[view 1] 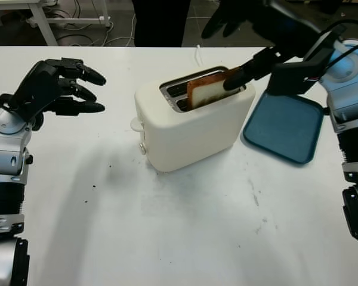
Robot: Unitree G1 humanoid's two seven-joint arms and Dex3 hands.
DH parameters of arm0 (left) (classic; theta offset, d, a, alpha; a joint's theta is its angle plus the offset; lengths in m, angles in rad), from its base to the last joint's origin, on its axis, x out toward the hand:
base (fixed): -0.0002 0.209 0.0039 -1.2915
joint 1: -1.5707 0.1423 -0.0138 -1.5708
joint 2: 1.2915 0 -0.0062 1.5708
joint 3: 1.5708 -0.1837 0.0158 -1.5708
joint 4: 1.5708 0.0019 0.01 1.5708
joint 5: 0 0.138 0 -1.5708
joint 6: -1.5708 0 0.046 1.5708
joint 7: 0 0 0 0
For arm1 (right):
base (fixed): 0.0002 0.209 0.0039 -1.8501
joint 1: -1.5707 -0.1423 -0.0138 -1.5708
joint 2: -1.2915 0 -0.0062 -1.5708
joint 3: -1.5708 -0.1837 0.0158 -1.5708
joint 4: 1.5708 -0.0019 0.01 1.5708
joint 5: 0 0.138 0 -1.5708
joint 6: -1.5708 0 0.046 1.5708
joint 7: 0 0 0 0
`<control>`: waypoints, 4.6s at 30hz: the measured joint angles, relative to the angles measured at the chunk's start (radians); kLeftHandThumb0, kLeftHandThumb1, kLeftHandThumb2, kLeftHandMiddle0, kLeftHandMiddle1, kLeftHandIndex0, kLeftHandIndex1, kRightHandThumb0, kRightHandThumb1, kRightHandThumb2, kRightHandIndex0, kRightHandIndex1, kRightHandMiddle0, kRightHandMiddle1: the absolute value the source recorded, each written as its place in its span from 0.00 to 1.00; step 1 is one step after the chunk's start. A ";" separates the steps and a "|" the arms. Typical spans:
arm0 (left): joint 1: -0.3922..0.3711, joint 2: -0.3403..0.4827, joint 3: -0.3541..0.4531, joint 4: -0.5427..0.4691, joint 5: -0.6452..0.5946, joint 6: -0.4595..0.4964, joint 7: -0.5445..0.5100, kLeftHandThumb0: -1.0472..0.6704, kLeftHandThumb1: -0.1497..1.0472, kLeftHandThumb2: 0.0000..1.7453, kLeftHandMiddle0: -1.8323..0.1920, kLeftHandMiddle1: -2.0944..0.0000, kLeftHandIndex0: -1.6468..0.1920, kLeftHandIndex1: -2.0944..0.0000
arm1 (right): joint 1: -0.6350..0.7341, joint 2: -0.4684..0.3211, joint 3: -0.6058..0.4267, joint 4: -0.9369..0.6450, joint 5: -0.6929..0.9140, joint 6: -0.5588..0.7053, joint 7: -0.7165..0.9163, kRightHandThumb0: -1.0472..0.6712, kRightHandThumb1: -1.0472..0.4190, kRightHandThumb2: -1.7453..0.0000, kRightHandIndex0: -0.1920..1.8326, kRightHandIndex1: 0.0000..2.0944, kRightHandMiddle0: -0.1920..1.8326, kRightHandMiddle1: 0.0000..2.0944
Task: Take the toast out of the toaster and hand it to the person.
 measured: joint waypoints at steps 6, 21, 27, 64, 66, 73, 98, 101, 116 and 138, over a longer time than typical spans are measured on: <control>0.000 0.000 0.000 0.000 0.000 0.000 0.000 0.00 0.57 0.00 0.53 0.59 0.46 0.67 | 0.000 0.001 0.008 0.002 -0.003 -0.028 0.020 0.08 0.28 1.00 0.19 0.60 0.22 0.47; 0.000 0.000 0.000 0.000 0.000 0.001 0.000 0.00 0.57 0.00 0.53 0.59 0.46 0.68 | 0.003 0.002 0.031 -0.001 -0.025 -0.011 0.086 0.29 0.27 0.99 0.30 0.52 0.35 0.34; 0.000 0.000 0.000 0.000 0.000 0.001 0.000 0.00 0.57 0.00 0.53 0.59 0.46 0.68 | 0.027 0.002 0.033 -0.001 -0.058 -0.011 0.069 0.30 0.25 1.00 0.34 0.43 0.41 0.24; 0.000 0.000 0.000 0.000 0.000 -0.001 0.004 0.00 0.58 0.00 0.52 0.58 0.46 0.67 | 0.058 0.017 0.034 0.059 -0.222 -0.269 -0.255 0.33 0.09 0.90 0.68 0.83 0.57 0.79; 0.000 0.000 0.000 0.000 0.000 -0.002 0.005 0.00 0.58 0.00 0.53 0.58 0.46 0.67 | 0.055 0.017 0.030 0.086 -0.228 -0.281 -0.292 0.35 0.09 0.91 0.67 0.83 0.56 0.82; 0.000 0.000 0.000 0.000 0.000 -0.003 0.010 0.00 0.57 0.00 0.53 0.58 0.46 0.67 | -0.009 0.024 -0.024 0.211 -0.140 -0.259 -0.293 0.38 0.09 0.92 0.64 0.83 0.55 0.83; 0.004 -0.001 0.000 0.000 0.002 -0.012 0.014 0.00 0.58 0.00 0.52 0.58 0.46 0.67 | -0.247 0.077 -0.238 0.660 0.165 -0.057 -0.266 0.46 0.09 0.85 0.62 0.83 0.51 0.83; 0.004 -0.001 0.000 0.000 0.002 -0.012 0.015 0.00 0.58 0.00 0.52 0.59 0.46 0.67 | -0.251 0.095 -0.273 0.683 0.194 0.001 -0.295 0.47 0.09 0.83 0.62 0.83 0.50 0.83; 0.004 -0.002 0.000 0.001 0.001 -0.012 0.015 0.00 0.58 0.00 0.52 0.59 0.45 0.67 | -0.290 0.152 -0.376 0.817 0.253 0.102 -0.544 0.49 0.09 0.83 0.57 0.83 0.40 0.83; 0.005 -0.002 0.000 0.008 0.003 -0.019 0.015 0.00 0.59 0.00 0.51 0.60 0.44 0.68 | -0.273 0.181 -0.342 0.888 0.199 0.230 -0.758 0.45 0.09 0.90 0.54 0.83 0.36 0.82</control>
